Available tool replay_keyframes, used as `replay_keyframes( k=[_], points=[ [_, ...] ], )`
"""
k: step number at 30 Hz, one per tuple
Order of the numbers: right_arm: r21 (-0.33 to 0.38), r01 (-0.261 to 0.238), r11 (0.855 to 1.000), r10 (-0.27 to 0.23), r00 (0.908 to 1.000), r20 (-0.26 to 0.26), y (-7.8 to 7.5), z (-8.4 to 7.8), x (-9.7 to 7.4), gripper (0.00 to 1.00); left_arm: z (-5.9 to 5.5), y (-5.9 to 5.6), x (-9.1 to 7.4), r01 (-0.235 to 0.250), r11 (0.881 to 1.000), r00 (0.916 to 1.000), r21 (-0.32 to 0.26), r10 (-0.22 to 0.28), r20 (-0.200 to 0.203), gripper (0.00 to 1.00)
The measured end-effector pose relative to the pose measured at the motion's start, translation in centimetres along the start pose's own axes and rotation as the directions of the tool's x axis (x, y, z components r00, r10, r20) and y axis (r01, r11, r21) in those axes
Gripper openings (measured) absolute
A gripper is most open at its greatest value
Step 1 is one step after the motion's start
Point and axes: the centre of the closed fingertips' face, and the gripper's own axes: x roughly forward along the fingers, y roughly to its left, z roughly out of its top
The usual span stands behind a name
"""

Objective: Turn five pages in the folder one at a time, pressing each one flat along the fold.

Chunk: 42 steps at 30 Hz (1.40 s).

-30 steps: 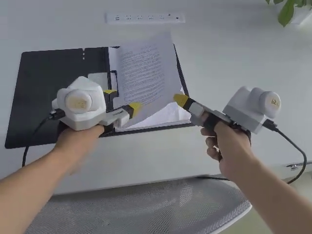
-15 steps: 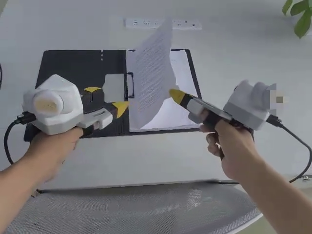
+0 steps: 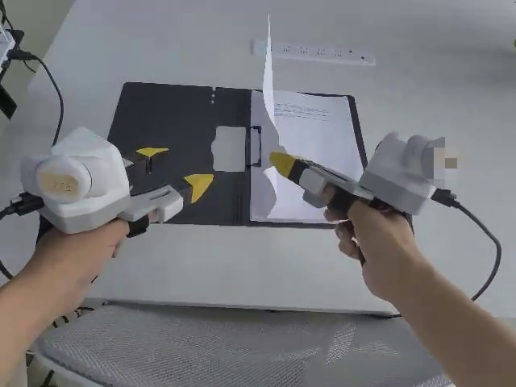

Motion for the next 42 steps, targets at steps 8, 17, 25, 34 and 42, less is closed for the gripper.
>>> replay_keyframes(
  k=[8, 17, 25, 34, 42],
  points=[
    [-0.022, -0.017, 1.0, 0.015, 0.9981, -0.06, 1.5, -2.2, 3.4, 0.0, -1.1, 2.0, -2.7, -0.039, 0.999, 0.9992, -0.02, 0.039, -0.001, 0.45],
    [-0.057, 0.004, 0.998, -0.013, 0.9861, -0.165, 1.4, -6.0, 7.1, 0.0, -2.2, 3.8, -5.1, -0.068, 0.997, 0.9976, -0.045, 0.068, -0.008, 0.44],
    [-0.101, 0.043, 0.994, -0.067, 0.9655, -0.252, 0.1, -9.3, 9.2, 0.0, -3.1, 4.5, -5.8, -0.078, 0.996, 0.9967, -0.053, 0.077, -0.026, 0.44],
    [-0.11, 0.081, 0.991, -0.113, 0.9367, -0.331, -2.1, -12.4, 10.6, 0.0, -4.3, 4.6, -6.0, -0.081, 0.994, 0.9958, -0.067, 0.078, -0.048, 0.43],
    [-0.077, 0.092, 0.993, -0.115, 0.9152, -0.386, -3.4, -14.3, 11.4, 0.0, -5.4, 4.8, -5.8, -0.089, 0.992, 0.994, -0.084, 0.084, -0.07, 0.43]
  ],
)
